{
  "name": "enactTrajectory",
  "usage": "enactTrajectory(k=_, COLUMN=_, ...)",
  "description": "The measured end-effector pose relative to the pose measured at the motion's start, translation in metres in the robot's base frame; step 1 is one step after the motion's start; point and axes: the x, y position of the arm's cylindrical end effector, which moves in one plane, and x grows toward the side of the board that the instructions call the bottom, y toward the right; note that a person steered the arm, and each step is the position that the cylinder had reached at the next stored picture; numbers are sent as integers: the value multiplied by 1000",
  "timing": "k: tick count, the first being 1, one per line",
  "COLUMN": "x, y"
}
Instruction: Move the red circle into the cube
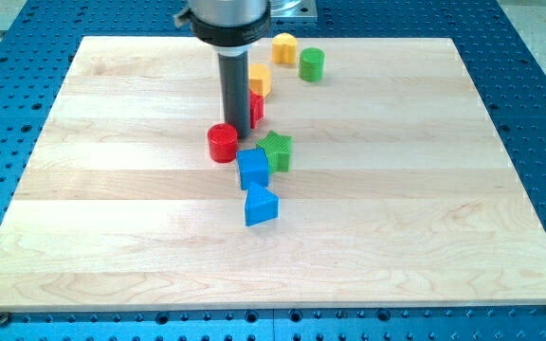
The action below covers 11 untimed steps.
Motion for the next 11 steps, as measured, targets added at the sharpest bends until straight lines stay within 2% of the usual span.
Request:
enactTrajectory(k=1, x=3, y=-30)
enactTrajectory(k=3, x=56, y=-81)
enactTrajectory(k=4, x=95, y=-80)
enactTrajectory(k=6, x=72, y=-38)
enactTrajectory(k=8, x=51, y=-55)
enactTrajectory(k=10, x=49, y=-23)
enactTrajectory(k=11, x=25, y=-37)
